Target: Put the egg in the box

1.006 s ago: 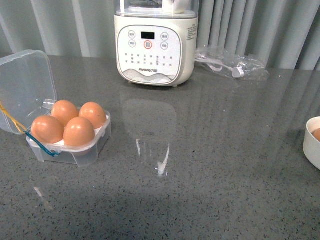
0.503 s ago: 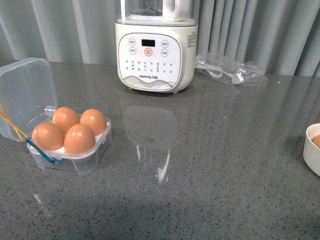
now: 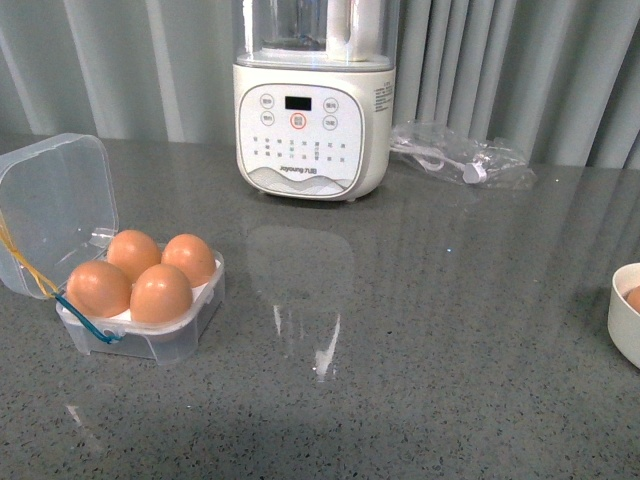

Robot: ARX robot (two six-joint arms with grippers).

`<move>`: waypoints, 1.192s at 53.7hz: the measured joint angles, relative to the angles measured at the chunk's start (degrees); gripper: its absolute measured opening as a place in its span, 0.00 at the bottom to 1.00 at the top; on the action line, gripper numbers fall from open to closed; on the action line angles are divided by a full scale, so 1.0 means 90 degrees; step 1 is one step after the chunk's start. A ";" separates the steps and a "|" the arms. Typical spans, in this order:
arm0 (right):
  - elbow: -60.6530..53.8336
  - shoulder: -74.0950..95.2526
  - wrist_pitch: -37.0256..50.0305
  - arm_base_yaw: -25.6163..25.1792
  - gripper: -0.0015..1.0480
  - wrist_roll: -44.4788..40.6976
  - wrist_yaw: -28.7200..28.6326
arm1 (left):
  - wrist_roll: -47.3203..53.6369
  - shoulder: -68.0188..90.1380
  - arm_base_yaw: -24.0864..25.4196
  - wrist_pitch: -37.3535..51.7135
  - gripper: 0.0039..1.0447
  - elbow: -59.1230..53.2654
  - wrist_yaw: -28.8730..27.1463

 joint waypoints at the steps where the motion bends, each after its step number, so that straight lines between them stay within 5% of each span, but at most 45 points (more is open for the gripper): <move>1: -0.0058 -0.0015 0.0073 0.0000 0.03 0.0000 0.0000 | 0.0000 0.0000 0.0000 0.0000 0.94 0.0000 0.0000; 34: -0.0180 -0.1328 -0.1081 -0.0002 0.03 0.0000 0.0002 | 0.0000 0.0000 0.0000 0.0000 0.94 0.0000 0.0000; 38: -0.0175 -0.2127 -0.2101 -0.0002 0.03 -0.0002 -0.0010 | 0.0000 -0.0002 0.0000 0.0000 0.94 0.0000 -0.0005; 52: -0.0175 -0.2375 -0.2171 -0.0002 0.03 -0.0002 -0.0007 | 0.0000 -0.0007 0.0000 0.0000 0.94 0.0000 0.0000; 64: -0.0175 -0.2375 -0.2171 -0.0002 0.33 -0.0002 -0.0002 | 0.0000 -0.0007 0.0000 0.0000 0.94 0.0000 0.0000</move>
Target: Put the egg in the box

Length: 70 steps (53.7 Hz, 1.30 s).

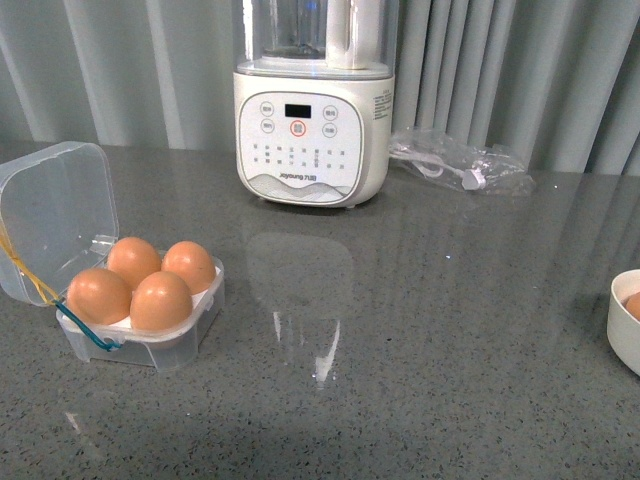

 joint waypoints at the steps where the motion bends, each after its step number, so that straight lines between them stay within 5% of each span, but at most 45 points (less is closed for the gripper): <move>1: 0.0000 0.0000 0.0000 0.0000 0.35 0.0000 0.0000 | 0.0000 0.0000 0.0000 0.0000 0.94 0.0000 0.0000; 21: 0.0000 0.0000 0.0000 0.0000 0.95 0.0007 0.0000 | 0.0000 0.0002 0.0000 0.0000 0.94 0.0000 0.0000; 32: 0.0000 0.0000 0.0000 0.0000 0.93 0.0002 0.0000 | -0.0002 0.0002 0.0000 -0.0002 0.94 0.0000 -0.0007; 41: 0.0000 0.0000 0.0000 0.0000 0.93 0.0002 0.0002 | -0.1122 0.1600 -0.0976 -0.2385 0.94 0.0852 -0.3050; 46: 0.0000 0.0002 0.0000 0.0000 0.93 0.0002 -0.0015 | -0.1387 0.1790 -0.1100 -0.2647 0.94 0.0947 -0.3201; 55: 0.0000 0.0000 0.0000 0.0000 0.93 0.0002 -0.0005 | -0.1501 0.2433 -0.0906 -0.1800 0.94 0.1596 -0.2569; 70: 0.0000 0.0000 0.0000 0.0000 0.93 0.0002 -0.0005 | -0.0425 0.5554 0.0619 0.0724 0.94 0.2521 -0.0345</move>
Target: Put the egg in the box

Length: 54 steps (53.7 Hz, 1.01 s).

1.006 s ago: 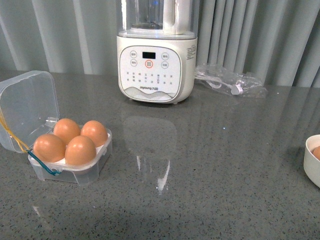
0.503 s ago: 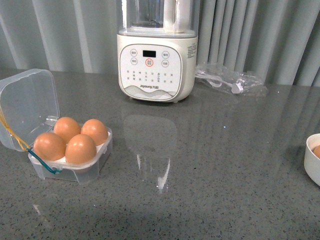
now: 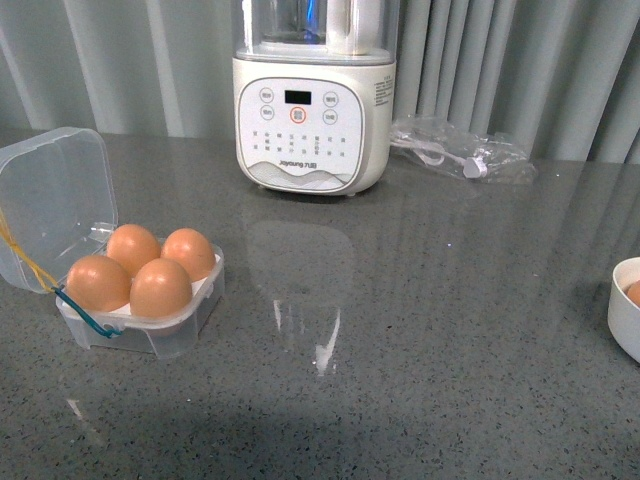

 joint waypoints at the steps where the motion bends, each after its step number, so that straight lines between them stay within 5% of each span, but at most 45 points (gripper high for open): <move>1: 0.0000 0.0000 0.0000 0.0000 0.93 0.0000 0.0000 | 0.0022 0.0100 0.0024 0.0041 0.94 0.0056 0.0044; 37: 0.0000 0.0000 0.0000 0.0000 0.93 0.0000 0.0000 | 0.0347 0.2999 0.0328 0.0947 0.94 0.1746 0.0546; 54: 0.0000 0.0000 0.0000 0.0000 0.93 0.0000 0.0000 | -0.0112 0.2914 -0.0253 0.1435 0.94 0.1540 0.0595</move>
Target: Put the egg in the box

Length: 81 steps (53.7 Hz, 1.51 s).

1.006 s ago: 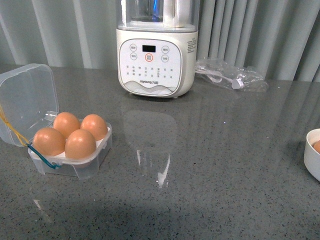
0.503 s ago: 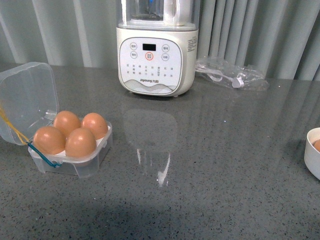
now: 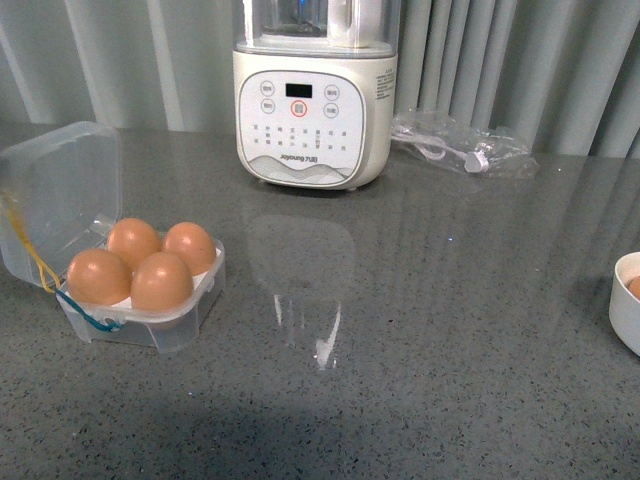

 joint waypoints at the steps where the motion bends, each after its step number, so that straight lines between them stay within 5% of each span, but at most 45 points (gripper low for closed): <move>1: 0.0000 0.0000 0.0000 0.0000 0.93 0.0000 0.0000 | -0.0032 -0.0041 -0.0078 0.0022 0.94 -0.0032 0.0027; 20: 0.0000 0.0000 0.0000 0.0000 0.93 0.0000 0.0000 | -0.0114 -0.0850 -0.1933 -0.0061 0.94 -0.0651 0.0228; 28: 0.0000 0.0000 0.0000 0.0000 0.93 0.0000 0.0000 | 0.0019 -0.1066 -0.2295 -0.0168 0.94 -0.0772 0.0146; 44: 0.0000 0.0000 0.0000 0.0000 0.93 0.0000 -0.0007 | 0.0440 -0.2834 -0.2329 -0.0967 0.94 -0.0602 -0.0724; 66: 0.0000 0.0000 0.0000 0.0000 0.93 0.0000 -0.0002 | 0.0180 -0.5734 -0.4012 -0.3147 0.94 -0.0784 -0.3050; 81: 0.0000 0.0000 0.0000 0.0000 0.93 0.0000 -0.0005 | 0.0034 -0.5923 -0.4112 -0.3220 0.94 -0.1134 -0.3587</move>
